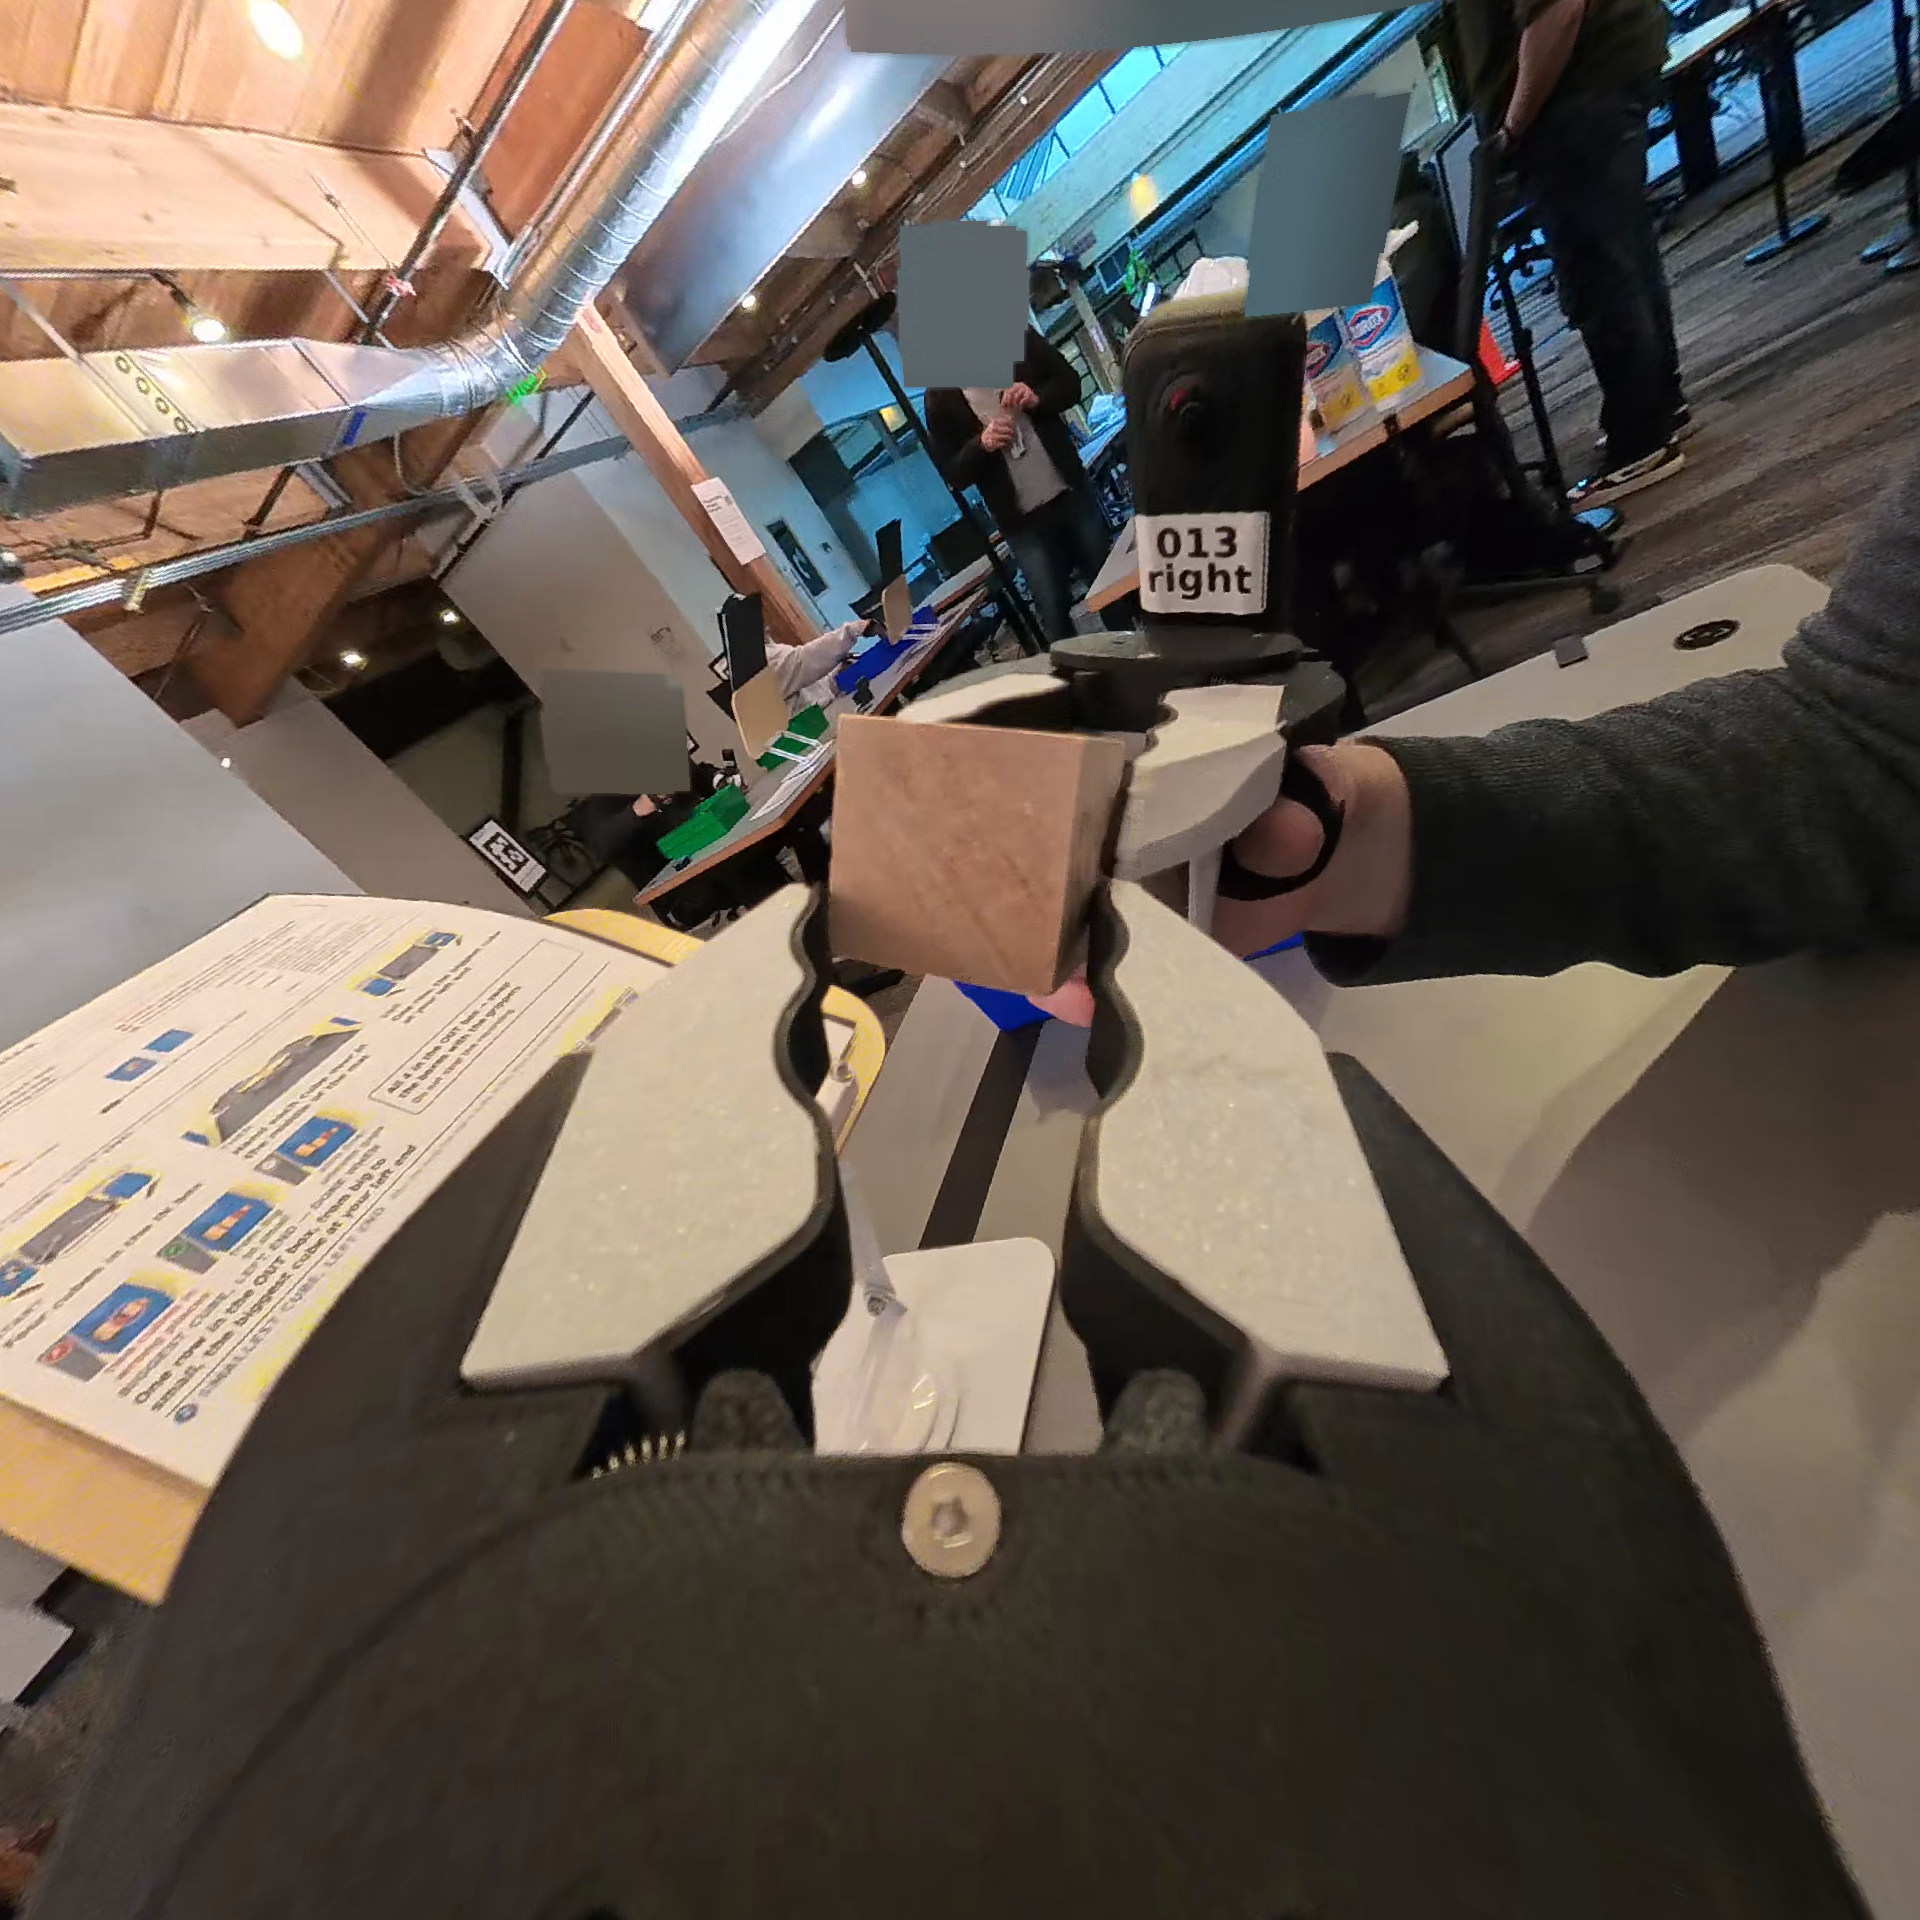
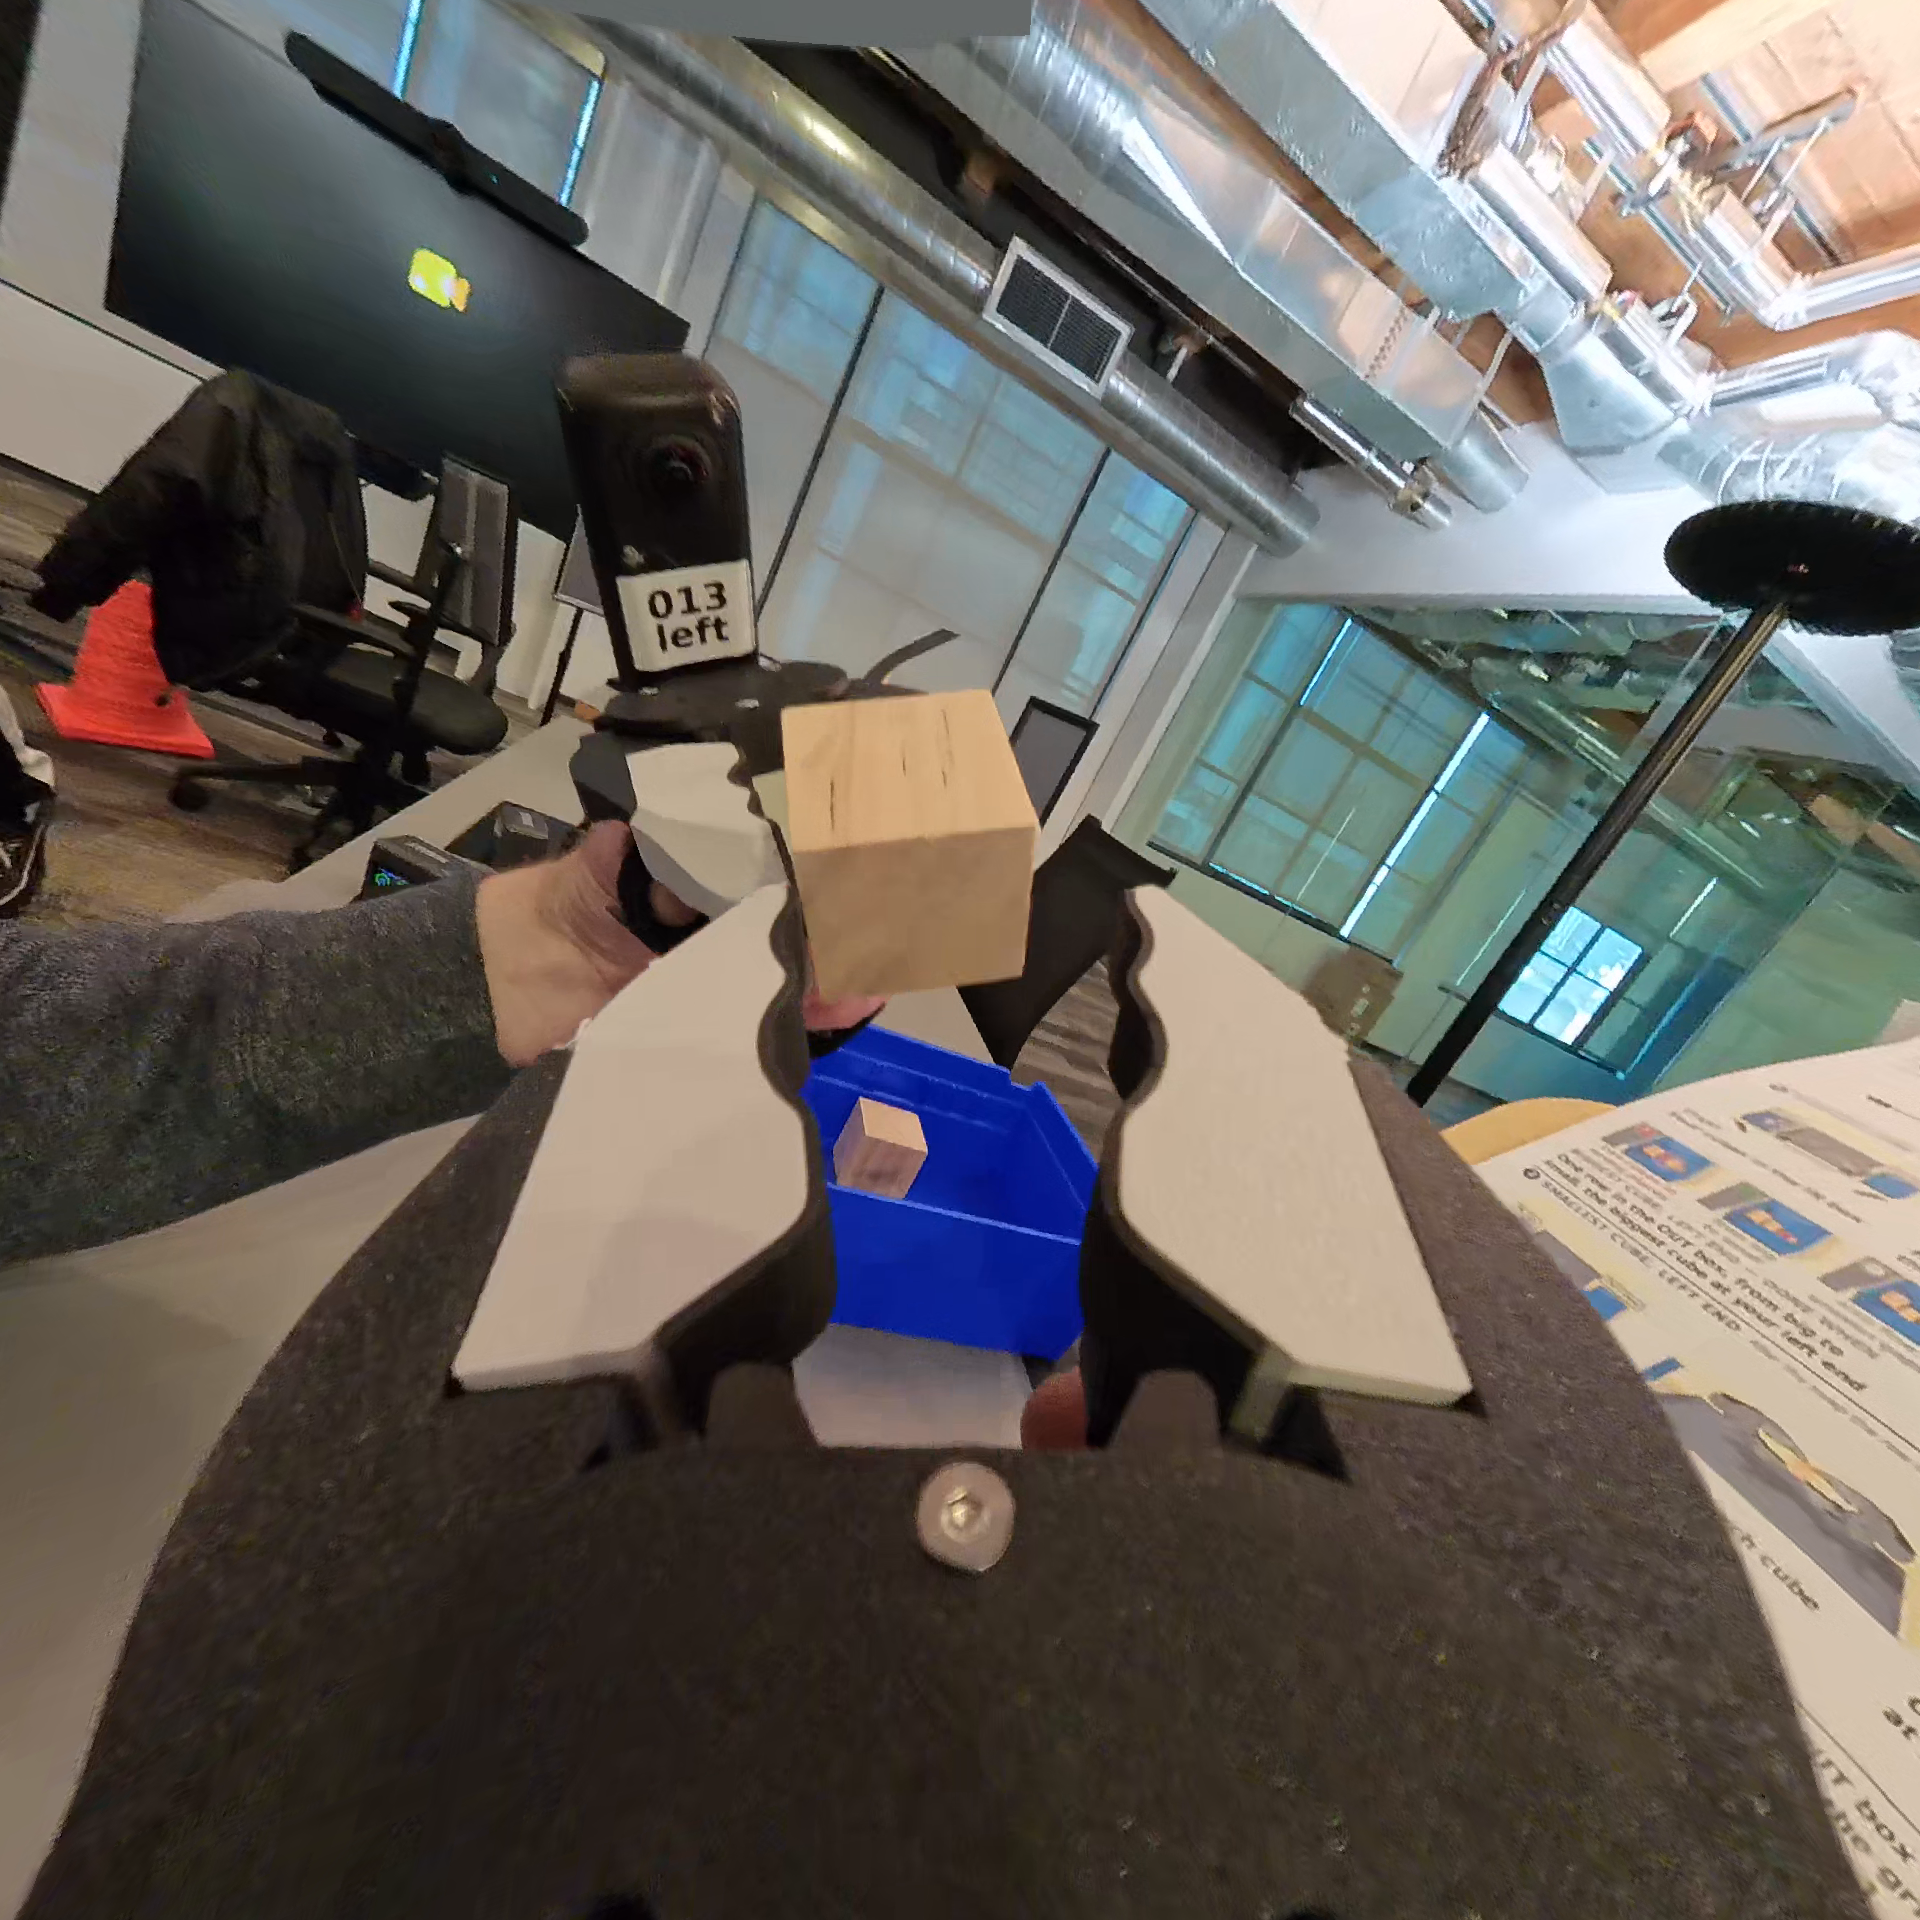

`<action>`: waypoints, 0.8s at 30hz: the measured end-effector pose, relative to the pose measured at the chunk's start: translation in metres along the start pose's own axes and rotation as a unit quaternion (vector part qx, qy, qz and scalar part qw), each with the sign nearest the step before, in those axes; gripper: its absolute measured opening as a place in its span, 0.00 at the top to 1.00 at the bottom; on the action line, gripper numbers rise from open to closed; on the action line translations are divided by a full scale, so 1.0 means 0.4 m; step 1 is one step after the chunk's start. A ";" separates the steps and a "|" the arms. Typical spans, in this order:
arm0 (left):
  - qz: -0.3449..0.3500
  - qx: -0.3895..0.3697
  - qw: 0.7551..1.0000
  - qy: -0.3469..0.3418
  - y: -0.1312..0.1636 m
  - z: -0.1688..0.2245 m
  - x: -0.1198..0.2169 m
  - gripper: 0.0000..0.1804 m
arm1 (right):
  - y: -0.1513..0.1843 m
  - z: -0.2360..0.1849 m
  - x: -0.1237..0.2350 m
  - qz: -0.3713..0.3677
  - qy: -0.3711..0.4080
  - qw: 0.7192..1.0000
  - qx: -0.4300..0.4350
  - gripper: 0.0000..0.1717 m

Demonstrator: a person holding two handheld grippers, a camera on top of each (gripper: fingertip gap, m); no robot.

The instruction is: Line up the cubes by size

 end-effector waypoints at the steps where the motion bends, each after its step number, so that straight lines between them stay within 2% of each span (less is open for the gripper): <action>1: 0.003 0.002 1.000 0.003 0.000 0.001 -0.004 0.74 | -0.003 -0.002 0.001 0.005 -0.003 1.000 0.001 0.68; 8: 0.020 0.018 1.000 0.012 0.006 0.001 -0.007 0.74 | -0.009 -0.014 -0.005 0.017 -0.021 1.000 -0.010 0.75; 17: 0.024 0.037 0.999 0.019 0.002 0.000 -0.005 0.74 | -0.018 -0.020 -0.009 0.010 -0.014 1.000 0.006 0.76; 21: 0.027 0.028 0.999 -0.005 -0.023 -0.009 0.012 0.66 | -0.041 -0.014 0.004 0.012 -0.013 1.000 0.013 0.76; 23: 0.018 0.010 1.000 -0.021 -0.032 -0.014 0.033 0.70 | -0.065 -0.003 0.028 0.002 -0.001 0.999 0.032 0.76; 24: 0.011 -0.002 0.999 -0.032 -0.035 -0.019 0.048 0.79 | -0.081 0.007 0.047 -0.010 0.006 0.999 0.047 0.76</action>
Point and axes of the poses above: each gripper's, where its closed fingertips meet, x back along the fingers, y out of its underside, z = x × y across the jaws, the point moved 9 cm from there along x, back along the fingers, and after that the axes turned 8 degrees about z, right-handed, at the moved point
